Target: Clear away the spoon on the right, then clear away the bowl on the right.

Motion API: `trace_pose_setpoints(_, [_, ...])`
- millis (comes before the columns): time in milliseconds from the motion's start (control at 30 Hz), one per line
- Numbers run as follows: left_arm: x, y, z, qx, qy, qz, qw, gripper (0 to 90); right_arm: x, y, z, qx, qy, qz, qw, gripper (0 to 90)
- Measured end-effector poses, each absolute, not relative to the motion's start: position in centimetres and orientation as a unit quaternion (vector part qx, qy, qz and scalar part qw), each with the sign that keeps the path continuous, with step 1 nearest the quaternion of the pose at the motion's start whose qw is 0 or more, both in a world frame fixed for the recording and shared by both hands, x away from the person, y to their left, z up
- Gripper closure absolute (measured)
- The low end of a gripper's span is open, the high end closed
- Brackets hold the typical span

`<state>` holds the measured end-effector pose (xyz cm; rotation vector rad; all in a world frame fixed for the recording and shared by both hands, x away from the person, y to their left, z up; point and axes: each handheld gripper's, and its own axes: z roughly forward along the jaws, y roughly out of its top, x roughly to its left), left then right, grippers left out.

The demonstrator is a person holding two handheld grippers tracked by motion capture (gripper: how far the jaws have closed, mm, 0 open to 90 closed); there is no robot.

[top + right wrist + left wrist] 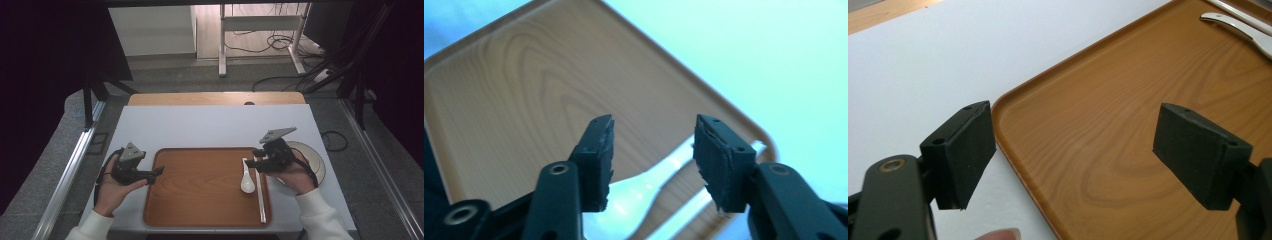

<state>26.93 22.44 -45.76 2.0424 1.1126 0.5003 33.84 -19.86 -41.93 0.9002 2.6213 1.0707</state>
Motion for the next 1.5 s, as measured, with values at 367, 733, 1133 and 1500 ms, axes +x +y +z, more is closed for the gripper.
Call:
trace_pose_setpoints(367, [26.6, 22.4, -45.9, 0.796, 0.436, 0.197, 0.371, 16.7, 34.6, -22.8, -40.7, 0.337, 0.866, 0.357, 0.099, 44.6])
trace_pose_setpoints(733, [26.6, 22.4, -45.6, 0.795, 0.434, 0.199, 0.374, 16.7, 34.8, -24.7, -40.5, 0.374, 0.855, 0.337, 0.124, 44.1])
trace_pose_setpoints(1133, [27.0, 22.4, -45.8, 0.795, 0.437, 0.198, 0.371, 16.6, 35.2, -29.8, -39.6, 0.444, 0.823, 0.300, 0.190, 44.4])
trace_pose_setpoints(1500, [27.0, 22.4, -46.0, 0.797, 0.436, 0.196, 0.369, 16.6, 36.7, -32.8, -42.0, 0.497, 0.812, 0.241, 0.187, 44.6])
